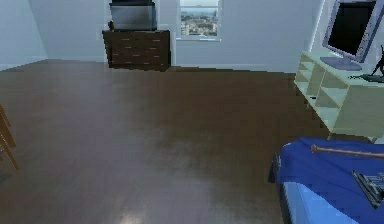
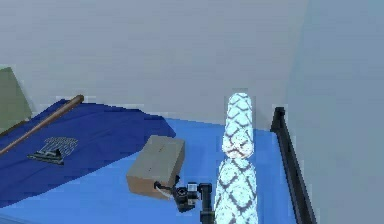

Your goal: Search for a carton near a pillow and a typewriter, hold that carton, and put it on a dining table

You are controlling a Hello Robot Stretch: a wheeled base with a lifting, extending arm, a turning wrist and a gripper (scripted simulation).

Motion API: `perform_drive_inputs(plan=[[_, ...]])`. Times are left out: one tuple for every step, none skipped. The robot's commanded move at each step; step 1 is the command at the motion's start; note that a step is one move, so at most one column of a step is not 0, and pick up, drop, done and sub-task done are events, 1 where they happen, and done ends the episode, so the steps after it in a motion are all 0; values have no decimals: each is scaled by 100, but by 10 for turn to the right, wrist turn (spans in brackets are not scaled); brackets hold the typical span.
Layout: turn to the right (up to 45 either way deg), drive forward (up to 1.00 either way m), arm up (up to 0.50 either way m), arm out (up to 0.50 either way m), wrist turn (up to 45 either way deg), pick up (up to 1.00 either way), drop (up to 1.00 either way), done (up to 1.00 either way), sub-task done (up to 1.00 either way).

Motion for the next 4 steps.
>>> perform_drive_inputs(plan=[[0, 0, 10, 0, 0, 0, 0, 0, 0], [0, 0, 36, 0, 0, 0, 0, 0, 0], [0, 0, 0, 0, -450, 0, 0, 0, 0], [0, 0, 0, 0, -450, 0, 0, 0, 0]])
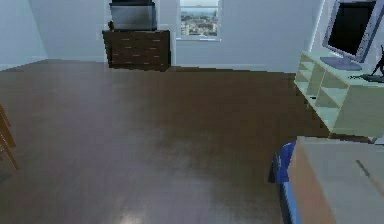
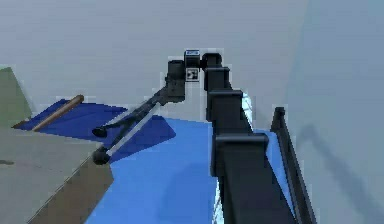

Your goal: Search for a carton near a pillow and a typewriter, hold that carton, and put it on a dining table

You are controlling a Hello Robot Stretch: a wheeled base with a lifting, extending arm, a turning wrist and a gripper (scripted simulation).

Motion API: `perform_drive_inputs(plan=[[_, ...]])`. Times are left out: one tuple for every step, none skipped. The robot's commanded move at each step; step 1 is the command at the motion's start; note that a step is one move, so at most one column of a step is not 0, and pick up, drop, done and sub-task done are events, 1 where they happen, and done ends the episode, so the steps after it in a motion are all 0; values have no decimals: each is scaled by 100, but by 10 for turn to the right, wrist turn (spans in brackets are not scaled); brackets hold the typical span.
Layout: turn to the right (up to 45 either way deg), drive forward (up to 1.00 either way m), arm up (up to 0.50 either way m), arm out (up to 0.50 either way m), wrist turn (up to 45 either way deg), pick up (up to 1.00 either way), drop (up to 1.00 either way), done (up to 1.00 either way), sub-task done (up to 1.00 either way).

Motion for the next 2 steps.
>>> perform_drive_inputs(plan=[[0, 0, 0, 0, -150, 0, 0, 0, 0], [0, 0, 0, -36, 0, 0, 0, 0, 0]])
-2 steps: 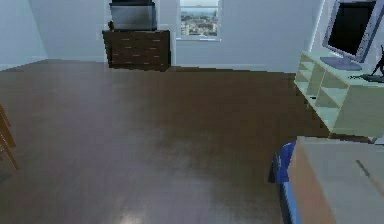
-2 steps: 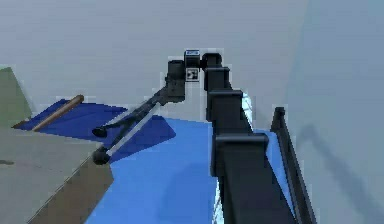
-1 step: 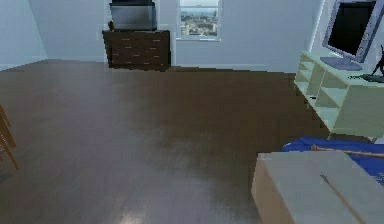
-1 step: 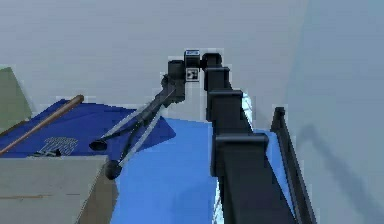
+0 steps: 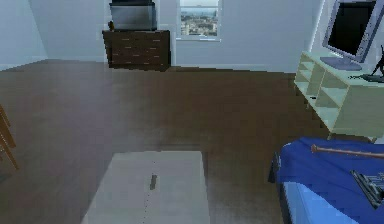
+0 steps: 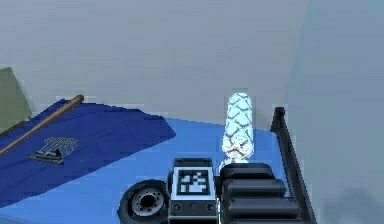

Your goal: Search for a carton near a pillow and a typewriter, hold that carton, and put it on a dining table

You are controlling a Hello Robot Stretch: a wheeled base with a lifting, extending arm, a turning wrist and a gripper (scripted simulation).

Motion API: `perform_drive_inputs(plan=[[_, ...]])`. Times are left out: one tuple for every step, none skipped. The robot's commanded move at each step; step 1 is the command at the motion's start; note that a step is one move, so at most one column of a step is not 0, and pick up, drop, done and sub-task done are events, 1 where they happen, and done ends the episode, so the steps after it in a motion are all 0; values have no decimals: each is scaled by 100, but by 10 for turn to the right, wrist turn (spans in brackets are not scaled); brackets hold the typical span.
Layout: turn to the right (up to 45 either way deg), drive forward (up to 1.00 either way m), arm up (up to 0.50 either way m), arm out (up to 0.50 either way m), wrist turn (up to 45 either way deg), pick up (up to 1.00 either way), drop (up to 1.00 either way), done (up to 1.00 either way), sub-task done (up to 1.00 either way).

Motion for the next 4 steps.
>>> perform_drive_inputs(plan=[[-450, 0, 0, 0, 0, 0, 0, 0, 0], [-270, 0, 0, 0, 0, 0, 0, 0, 0], [0, 25, 0, 0, 0, 0, 0, 0, 0], [390, 0, 0, 0, 0, 0, 0, 0, 0]])
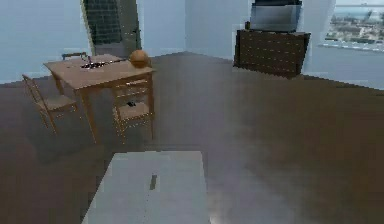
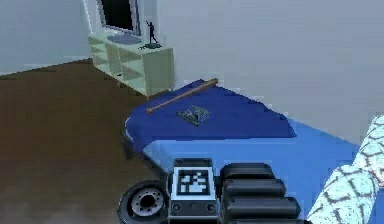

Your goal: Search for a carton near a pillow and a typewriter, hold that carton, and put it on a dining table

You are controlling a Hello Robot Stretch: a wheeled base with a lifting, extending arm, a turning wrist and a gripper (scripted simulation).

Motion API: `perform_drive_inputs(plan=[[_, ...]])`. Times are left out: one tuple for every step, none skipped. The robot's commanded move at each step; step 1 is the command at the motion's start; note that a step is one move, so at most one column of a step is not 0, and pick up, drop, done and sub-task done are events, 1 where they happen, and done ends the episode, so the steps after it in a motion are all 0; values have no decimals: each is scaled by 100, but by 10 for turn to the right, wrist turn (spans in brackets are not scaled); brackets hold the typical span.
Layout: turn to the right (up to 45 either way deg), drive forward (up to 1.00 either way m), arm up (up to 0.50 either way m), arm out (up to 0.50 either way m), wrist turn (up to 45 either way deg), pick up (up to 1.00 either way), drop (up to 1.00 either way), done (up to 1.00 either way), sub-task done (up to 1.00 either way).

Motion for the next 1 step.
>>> perform_drive_inputs(plan=[[0, 100, 0, 0, 0, 0, 0, 0, 0]])
